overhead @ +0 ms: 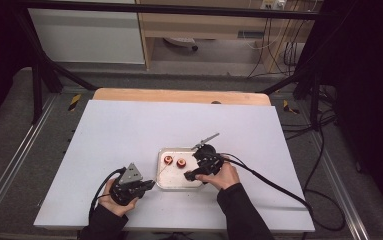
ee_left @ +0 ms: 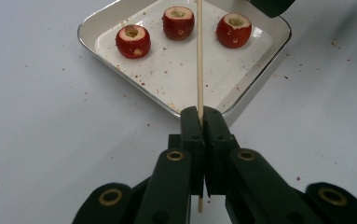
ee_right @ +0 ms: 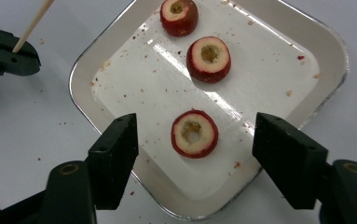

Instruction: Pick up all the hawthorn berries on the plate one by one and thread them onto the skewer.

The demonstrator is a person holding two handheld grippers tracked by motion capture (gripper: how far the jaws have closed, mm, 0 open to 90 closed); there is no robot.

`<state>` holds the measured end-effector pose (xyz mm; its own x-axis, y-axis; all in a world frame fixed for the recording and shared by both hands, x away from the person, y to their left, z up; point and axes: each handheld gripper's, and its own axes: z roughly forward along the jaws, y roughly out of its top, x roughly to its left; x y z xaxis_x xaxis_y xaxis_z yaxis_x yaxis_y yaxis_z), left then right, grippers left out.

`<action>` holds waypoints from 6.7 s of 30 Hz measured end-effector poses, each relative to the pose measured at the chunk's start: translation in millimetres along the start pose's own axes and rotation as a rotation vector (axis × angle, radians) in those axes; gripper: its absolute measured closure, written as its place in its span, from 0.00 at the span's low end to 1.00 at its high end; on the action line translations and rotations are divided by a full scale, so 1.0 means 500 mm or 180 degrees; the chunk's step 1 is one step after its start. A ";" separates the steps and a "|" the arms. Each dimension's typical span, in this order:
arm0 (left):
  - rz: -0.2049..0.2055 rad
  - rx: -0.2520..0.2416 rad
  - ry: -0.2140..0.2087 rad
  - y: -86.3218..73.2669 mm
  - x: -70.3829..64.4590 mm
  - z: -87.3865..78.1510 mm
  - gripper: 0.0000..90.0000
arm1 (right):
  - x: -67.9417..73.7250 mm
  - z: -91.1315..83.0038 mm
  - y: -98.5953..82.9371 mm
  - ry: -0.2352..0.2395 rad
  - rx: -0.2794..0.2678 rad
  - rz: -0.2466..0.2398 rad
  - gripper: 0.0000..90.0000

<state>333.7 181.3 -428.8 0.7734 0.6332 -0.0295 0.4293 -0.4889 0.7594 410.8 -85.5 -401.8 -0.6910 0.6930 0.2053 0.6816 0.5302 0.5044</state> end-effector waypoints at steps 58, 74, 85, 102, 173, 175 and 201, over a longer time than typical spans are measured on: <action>-0.0110 -0.0104 0.0078 0.002 -0.023 0.011 0.98 | -0.030 -0.046 -0.010 0.0377 -0.0789 0.0571 0.68; -0.0463 -0.0335 0.0137 0.028 -0.045 0.029 0.98 | -0.060 -0.078 -0.046 0.0676 -0.1940 0.1015 0.68; -0.0542 -0.0487 0.0158 0.048 -0.065 0.042 0.98 | -0.059 -0.094 -0.046 0.0705 -0.2483 0.1197 0.68; -0.0630 -0.0572 0.0050 0.078 -0.085 0.061 0.98 | -0.052 -0.095 -0.042 0.0684 -0.3005 0.1189 0.69; -0.0801 -0.0663 0.0105 0.107 -0.076 0.079 0.98 | 0.001 -0.015 -0.076 0.0876 -0.2736 0.1014 0.69; -0.0794 -0.0655 0.0116 0.108 -0.074 0.081 0.98 | 0.008 -0.005 -0.082 0.0876 -0.2666 0.0979 0.69; -0.0466 -0.0426 0.0173 0.066 -0.028 0.047 0.98 | 0.001 -0.043 -0.096 0.0453 -0.2205 0.0484 0.28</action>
<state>347.9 142.1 -418.6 0.6795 0.7249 -0.1136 0.4667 -0.3075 0.8293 372.4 -121.3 -407.9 -0.6575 0.6392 0.3988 0.4961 -0.0310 0.8677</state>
